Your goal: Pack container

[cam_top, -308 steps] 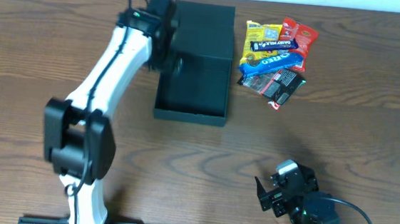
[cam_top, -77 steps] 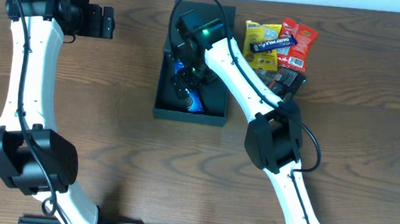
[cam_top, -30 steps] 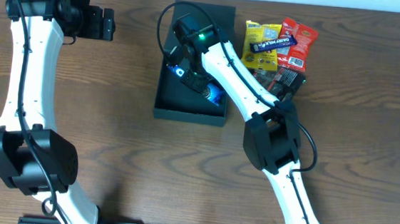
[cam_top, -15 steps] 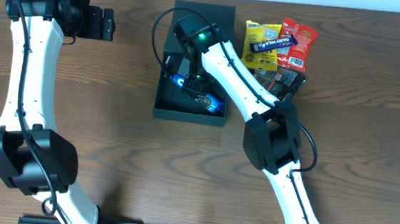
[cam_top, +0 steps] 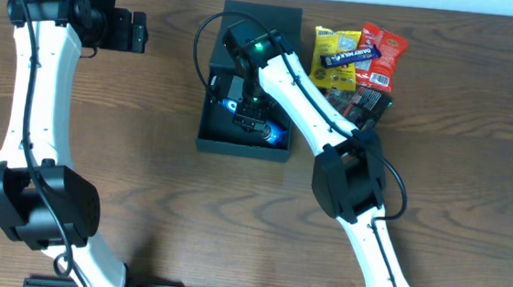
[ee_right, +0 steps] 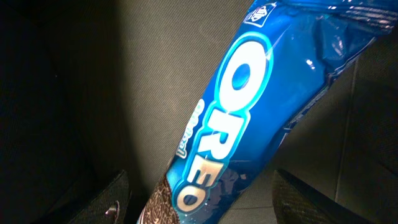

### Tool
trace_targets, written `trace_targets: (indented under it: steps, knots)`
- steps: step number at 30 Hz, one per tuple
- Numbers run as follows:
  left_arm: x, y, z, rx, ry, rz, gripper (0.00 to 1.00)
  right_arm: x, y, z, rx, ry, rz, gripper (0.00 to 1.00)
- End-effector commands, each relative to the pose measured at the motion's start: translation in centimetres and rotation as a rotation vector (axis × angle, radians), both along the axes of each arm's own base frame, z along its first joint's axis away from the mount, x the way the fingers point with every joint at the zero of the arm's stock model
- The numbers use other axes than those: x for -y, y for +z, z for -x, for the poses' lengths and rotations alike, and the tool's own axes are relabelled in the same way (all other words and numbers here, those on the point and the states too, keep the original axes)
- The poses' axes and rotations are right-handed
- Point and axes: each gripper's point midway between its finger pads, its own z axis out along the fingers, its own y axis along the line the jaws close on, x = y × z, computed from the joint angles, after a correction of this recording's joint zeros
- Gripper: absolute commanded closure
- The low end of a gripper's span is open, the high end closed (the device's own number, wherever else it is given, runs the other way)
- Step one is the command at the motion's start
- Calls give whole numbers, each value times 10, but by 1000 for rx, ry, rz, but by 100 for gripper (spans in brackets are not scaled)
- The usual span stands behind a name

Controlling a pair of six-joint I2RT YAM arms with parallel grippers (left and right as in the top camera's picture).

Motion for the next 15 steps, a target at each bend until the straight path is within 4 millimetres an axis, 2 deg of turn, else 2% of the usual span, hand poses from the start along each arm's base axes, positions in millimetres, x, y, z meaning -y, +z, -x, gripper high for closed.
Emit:
trace_targets:
  steps: [1,4,15]
  knots:
    - [-3,-4,1,-13,-5,-5,5,-1,-1,0,-4,11,-15,28]
    - [-3,-4,1,-13,-5,-5,5,2,-6,-1,-9,5,-12,32]
    - [-3,-4,1,-12,-5,-6,5,9,-25,-7,-9,-20,-17,36]
